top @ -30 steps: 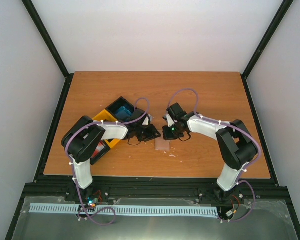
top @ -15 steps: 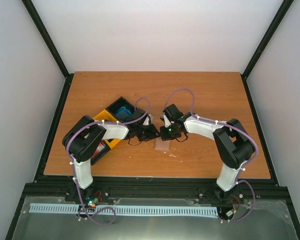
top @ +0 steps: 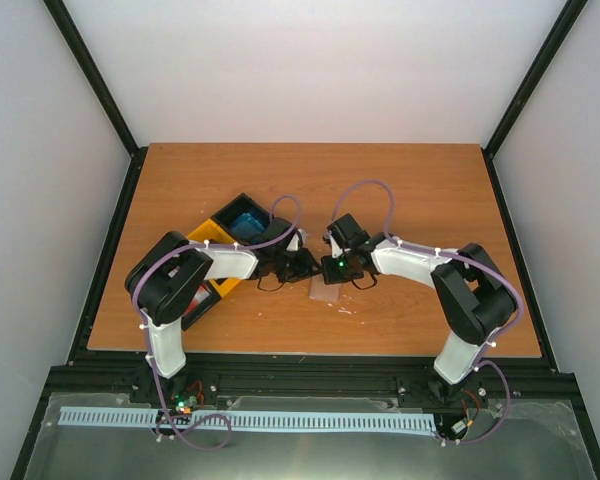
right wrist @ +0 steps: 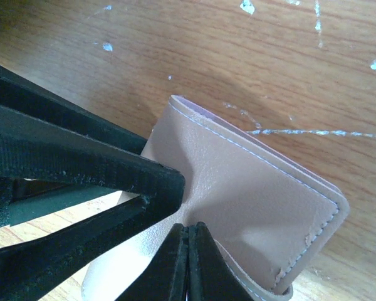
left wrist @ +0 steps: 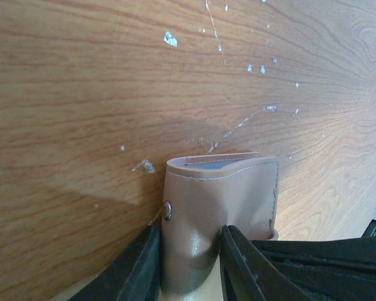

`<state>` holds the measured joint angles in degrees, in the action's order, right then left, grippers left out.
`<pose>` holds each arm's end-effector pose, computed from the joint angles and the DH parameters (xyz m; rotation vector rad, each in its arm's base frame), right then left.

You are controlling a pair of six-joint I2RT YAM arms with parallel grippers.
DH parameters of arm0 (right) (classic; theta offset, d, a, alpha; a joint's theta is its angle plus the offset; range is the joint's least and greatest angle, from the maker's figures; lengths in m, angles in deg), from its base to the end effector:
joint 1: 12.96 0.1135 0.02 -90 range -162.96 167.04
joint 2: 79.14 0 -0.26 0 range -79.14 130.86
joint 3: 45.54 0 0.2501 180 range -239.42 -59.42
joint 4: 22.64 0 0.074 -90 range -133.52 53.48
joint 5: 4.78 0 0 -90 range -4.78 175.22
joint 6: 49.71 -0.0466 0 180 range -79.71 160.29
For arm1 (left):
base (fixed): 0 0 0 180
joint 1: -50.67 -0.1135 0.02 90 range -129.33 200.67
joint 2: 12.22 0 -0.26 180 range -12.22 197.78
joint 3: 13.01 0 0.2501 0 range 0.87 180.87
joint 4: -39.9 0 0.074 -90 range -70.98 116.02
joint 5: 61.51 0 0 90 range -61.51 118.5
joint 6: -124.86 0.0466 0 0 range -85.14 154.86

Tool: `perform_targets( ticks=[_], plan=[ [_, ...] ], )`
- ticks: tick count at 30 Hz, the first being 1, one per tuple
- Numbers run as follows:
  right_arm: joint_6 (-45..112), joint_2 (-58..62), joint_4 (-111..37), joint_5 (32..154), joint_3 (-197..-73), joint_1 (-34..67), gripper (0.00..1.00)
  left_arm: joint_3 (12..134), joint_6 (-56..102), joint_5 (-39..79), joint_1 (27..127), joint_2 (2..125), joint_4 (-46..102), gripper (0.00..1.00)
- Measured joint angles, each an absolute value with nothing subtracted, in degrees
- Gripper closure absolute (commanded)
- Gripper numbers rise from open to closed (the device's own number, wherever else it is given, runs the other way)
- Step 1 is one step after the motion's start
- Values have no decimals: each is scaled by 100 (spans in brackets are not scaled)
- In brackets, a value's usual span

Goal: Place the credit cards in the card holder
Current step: Close the card holder at the center of the board.

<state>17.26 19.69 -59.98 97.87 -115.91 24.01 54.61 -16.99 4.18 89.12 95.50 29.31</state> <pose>0.2565 0.2059 0.1423 -0.4101 2.8001 0.5748 0.2733 -0.2415 0.1100 -0.1101 2.7411 -1.1081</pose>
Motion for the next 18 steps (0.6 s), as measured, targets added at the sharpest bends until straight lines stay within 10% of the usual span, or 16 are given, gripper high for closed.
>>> perform_targets(
  ticks=[18],
  plan=[
    [1440, 1798, -5596, 9813, -11296, 2401, 93, 5461, -1701, 414, 8930, 9528, 2949, 66]
  ],
)
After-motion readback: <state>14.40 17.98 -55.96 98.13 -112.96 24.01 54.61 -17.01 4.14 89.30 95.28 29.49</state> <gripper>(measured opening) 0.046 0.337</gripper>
